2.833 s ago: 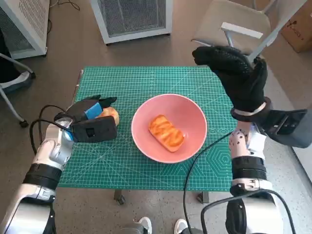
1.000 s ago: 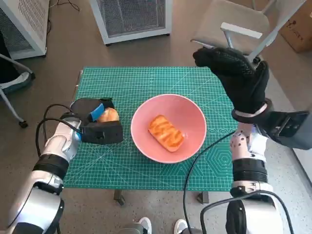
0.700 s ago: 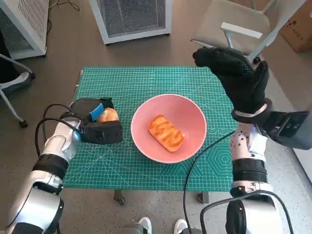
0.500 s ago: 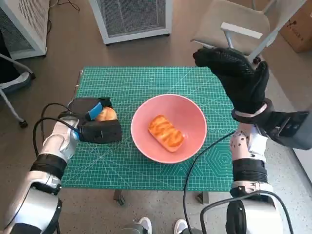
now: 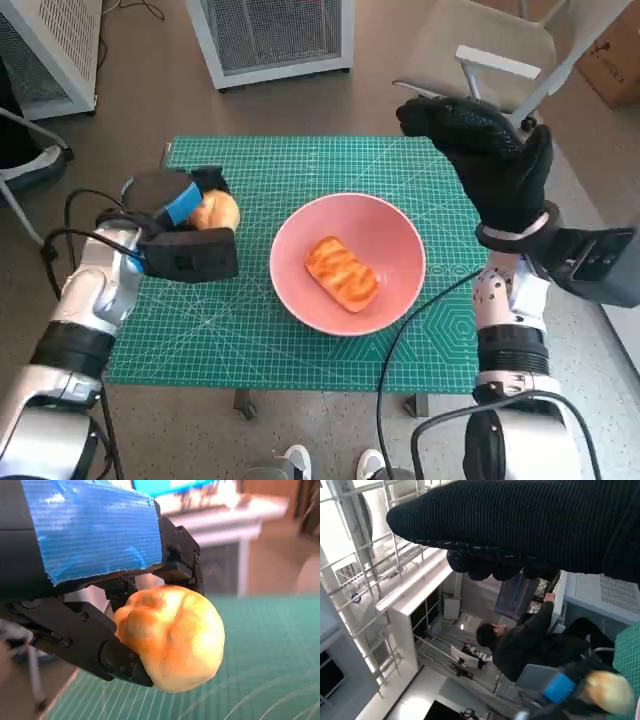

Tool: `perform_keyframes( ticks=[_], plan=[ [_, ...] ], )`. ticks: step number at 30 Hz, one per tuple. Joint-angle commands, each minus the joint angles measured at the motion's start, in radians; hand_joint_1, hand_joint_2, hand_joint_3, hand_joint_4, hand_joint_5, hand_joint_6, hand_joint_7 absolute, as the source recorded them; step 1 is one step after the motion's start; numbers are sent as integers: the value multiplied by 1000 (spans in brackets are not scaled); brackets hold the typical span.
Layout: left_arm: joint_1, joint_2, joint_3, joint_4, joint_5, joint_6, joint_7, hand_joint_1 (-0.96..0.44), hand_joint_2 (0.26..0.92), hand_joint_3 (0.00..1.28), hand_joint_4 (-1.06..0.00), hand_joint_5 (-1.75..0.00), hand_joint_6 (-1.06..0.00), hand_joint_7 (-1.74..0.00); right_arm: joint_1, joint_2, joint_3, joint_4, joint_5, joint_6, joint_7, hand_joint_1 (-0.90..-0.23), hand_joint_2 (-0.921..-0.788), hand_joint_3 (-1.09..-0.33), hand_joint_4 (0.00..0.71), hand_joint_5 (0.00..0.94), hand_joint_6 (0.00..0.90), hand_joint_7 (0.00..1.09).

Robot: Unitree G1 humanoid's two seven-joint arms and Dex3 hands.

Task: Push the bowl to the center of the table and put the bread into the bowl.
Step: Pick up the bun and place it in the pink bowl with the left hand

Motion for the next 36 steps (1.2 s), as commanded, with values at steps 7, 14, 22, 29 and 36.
perform_keyframes(
  ticks=[7, 14, 22, 29, 36],
  plan=[
    [84, 35, 146, -470, -7, 81, -76, 3, 920, 67, -683, -1100, -634, -1229, 17, 0, 4, 9, -5, 12, 6, -638, -921, -709, 214, 2, -1, 589],
    [101, -1, 160, -583, -5, 39, -54, 2, 920, 47, -710, -1078, -653, -1200, 11, 1, 4, 13, -6, 9, 5, -638, -921, -709, 210, 0, -1, 587],
    [94, -42, 142, -590, -8, -34, -39, 2, 920, 47, -709, -1065, -655, -1210, 11, 2, 6, 10, -7, 4, 2, -639, -921, -709, 211, 1, -1, 589],
    [34, -112, 66, -537, 1, -74, -74, 1, 920, 75, -673, -1114, -625, -1234, 17, -1, 5, 2, -2, 3, 12, -637, -921, -709, 211, 1, -1, 591],
    [-7, -184, 4, -501, 8, -84, -96, 1, 920, 105, -624, -1159, -604, -1269, 23, -9, 1, -7, 5, 13, 19, -638, -921, -710, 211, 1, -1, 591]
  ],
)
